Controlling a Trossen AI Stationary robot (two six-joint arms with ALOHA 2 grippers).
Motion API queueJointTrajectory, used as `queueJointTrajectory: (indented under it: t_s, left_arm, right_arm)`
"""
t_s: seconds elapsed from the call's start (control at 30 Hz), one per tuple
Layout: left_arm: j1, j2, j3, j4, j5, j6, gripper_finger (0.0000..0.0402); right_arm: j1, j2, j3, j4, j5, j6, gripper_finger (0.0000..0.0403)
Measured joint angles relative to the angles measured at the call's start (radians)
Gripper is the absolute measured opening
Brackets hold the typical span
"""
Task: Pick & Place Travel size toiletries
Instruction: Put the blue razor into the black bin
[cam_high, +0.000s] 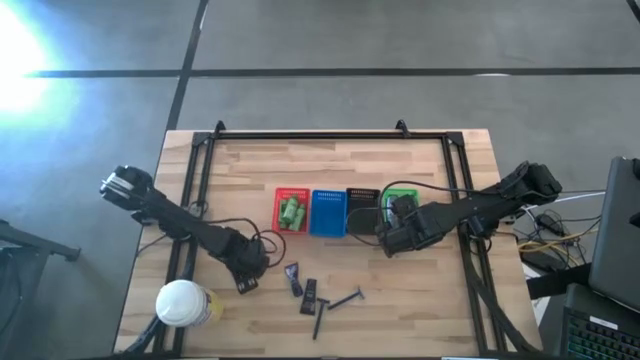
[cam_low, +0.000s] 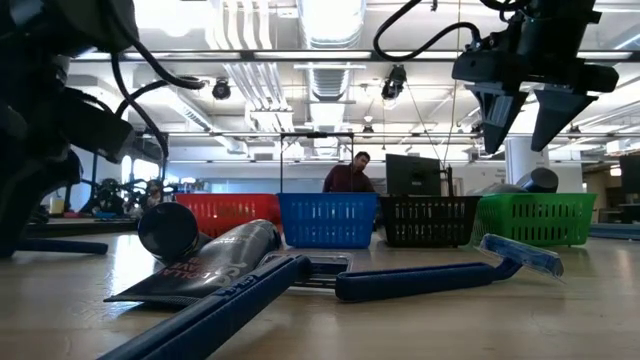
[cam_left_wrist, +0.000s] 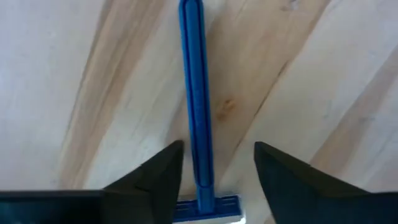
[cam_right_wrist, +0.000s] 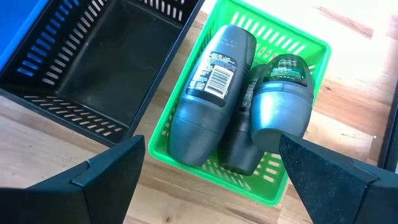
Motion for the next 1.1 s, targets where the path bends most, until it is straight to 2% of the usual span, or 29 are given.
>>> queueJointTrajectory:
  t_s: [0.27,0.37,0.63,0.83,0.97,1.1]
  left_arm:
    - [0.0,-0.01,-0.002,-0.015,-0.024,0.022,0.0069]
    - [0.0,-0.029,-0.003,-0.011,-0.032,0.024,0.0038]
    - [0.0,-0.048,0.007,0.065,-0.031,0.039,0.0035]
    - [0.038,-0.115,0.066,0.079,-0.067,-0.083,0.0035]
    - [0.118,-0.186,0.077,0.236,-0.129,-0.254,0.0035]
    - [0.248,-0.203,0.07,0.466,-0.179,-0.302,0.0035]
  right_arm:
    - [0.0,0.0,0.0,0.003,0.0,-0.002,0.0368]
    - [0.0,0.0,0.0,0.012,-0.008,-0.005,0.0368]
    - [0.007,-0.003,0.0,0.022,-0.035,-0.003,0.0368]
    - [0.042,-0.026,0.015,0.022,-0.038,0.064,0.0368]
    - [0.053,-0.049,0.015,0.019,-0.037,0.126,0.0368]
    - [0.055,-0.065,0.014,0.018,-0.019,0.157,0.0368]
